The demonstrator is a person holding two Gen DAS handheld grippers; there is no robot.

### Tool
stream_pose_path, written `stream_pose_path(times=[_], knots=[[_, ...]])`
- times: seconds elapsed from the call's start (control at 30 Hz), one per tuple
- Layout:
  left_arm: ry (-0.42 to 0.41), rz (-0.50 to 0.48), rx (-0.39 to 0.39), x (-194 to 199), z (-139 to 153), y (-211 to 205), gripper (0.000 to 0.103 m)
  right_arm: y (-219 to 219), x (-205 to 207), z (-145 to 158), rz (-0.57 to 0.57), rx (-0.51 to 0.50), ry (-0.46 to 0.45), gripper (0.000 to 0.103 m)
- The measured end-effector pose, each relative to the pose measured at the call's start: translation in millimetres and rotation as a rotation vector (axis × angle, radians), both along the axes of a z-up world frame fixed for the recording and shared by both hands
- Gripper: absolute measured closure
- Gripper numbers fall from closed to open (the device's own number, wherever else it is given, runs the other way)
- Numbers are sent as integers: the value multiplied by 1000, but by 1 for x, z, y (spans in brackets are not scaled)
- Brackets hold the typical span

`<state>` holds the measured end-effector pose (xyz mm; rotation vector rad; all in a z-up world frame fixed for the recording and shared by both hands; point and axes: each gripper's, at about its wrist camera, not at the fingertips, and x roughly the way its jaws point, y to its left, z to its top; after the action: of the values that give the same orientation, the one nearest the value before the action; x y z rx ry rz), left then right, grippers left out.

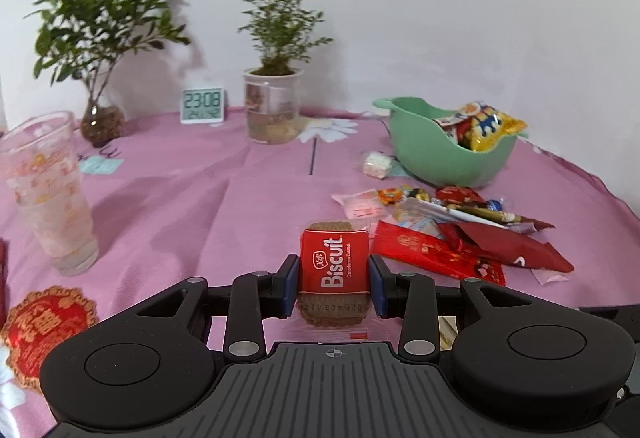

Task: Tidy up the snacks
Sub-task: 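Carry both snacks to the green bowl and open right gripper over it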

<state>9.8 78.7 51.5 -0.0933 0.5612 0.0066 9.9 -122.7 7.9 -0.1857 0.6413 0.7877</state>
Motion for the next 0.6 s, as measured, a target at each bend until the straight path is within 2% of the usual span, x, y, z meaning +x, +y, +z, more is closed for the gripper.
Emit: stream_pose_path(times=[0.13,0.3,0.47,0.6], knots=[[-7,13,-12,-1,2,5,1,-10,-8,13,45,73,-4,48],[-17,12,-16,0,6,5,1,-28,-3,36,18,132,-63,48],[-26,-4,-8,6,13,-2,1,-53,24,60,-54,165,-135,47],[-39,-19,0,10,17,-7,1,-68,64,80,-116,175,-193,47]])
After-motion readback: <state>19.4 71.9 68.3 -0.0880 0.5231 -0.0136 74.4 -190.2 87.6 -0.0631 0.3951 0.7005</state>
